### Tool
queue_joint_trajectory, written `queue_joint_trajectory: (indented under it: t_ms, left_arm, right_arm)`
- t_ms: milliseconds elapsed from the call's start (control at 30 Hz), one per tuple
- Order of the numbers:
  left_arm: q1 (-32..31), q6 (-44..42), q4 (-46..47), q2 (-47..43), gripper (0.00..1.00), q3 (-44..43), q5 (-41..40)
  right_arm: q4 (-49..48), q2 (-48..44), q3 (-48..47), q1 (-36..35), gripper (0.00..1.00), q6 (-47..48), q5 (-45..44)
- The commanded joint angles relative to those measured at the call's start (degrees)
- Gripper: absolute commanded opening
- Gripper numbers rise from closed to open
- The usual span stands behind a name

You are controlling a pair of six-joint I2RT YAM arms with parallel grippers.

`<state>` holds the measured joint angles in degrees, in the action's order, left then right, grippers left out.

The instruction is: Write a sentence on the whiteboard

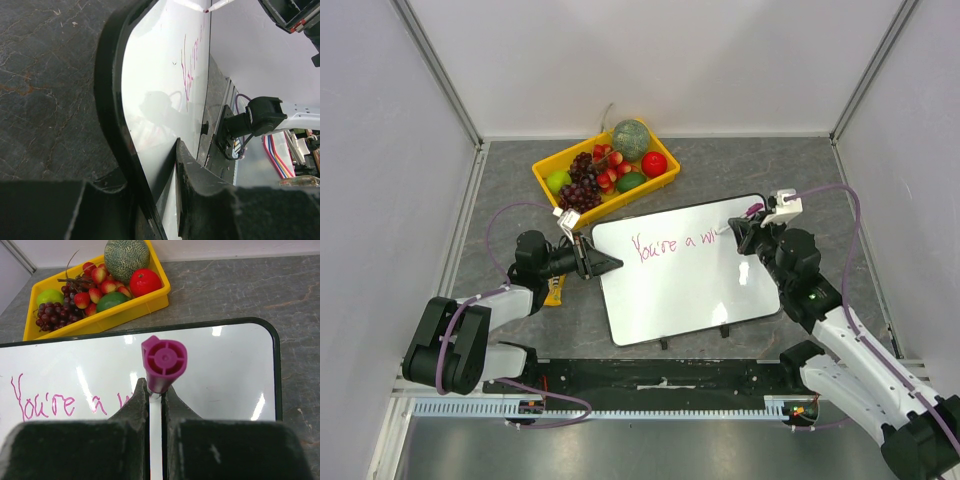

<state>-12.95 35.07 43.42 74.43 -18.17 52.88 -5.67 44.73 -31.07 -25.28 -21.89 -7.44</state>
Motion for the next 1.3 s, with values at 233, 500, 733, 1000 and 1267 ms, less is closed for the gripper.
queue_joint_trajectory:
  t_ms: [233,500,733,1000,1267]
  left_arm:
    - [-1.73,-10.9,-3.34,1.15,0.02,0.68,-2.26]
    - [-1.64,-10.9,-3.34,1.15,0.02,0.68,-2.35]
    - [-1.64,-10.9,-3.34,1.15,0.02,0.68,-2.34]
    - [-1.81,-10.9,-3.34,1.06,0.02,0.68,-2.17]
    - [-1.64,-10.99,-3.34,0.98,0.02,0.68,-2.34]
  right_arm:
    - [5.5,-2.54,3.38,0.23,0.0,0.8,1.2]
    - [4.01,-1.05,2.33,0.14,0.0,0.44,0.77]
    - [2.33,1.32,-1.18,0.14,0.0,0.62,-1.08]
    - [1.72,2.29,-2.77,0.14,0.0,0.71,-2.66]
    - [1.1,3.17,-3.56,0.23,0.0,0.36,-4.16]
